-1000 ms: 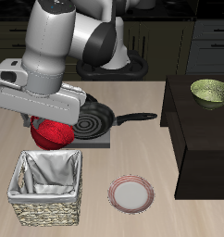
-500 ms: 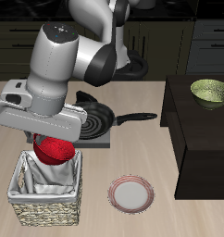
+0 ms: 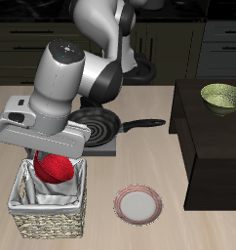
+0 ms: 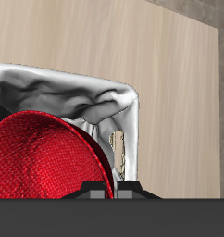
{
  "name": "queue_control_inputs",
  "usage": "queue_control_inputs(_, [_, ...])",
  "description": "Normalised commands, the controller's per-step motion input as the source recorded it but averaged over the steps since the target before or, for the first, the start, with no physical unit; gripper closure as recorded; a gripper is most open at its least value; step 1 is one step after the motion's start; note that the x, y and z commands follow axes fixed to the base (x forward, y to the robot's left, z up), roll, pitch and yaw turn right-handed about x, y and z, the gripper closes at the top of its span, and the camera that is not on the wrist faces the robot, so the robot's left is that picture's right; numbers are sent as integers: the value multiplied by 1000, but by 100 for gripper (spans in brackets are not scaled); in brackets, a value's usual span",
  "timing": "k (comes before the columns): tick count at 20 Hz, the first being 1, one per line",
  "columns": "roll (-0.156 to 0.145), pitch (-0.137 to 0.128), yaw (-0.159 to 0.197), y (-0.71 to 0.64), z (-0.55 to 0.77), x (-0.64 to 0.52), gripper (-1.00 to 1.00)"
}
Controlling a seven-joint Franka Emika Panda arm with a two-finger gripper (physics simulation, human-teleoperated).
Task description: Place the red bowl in the basket
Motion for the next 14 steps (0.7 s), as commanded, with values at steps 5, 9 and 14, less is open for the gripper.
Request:
queue_control_inputs(5, [-11, -2, -1, -58, -16, -66, -100])
queue_control_inputs(9, [41, -36, 3, 106, 167, -124, -100])
queue_control_inputs(14, [80, -68, -14, 271, 304, -404, -100])
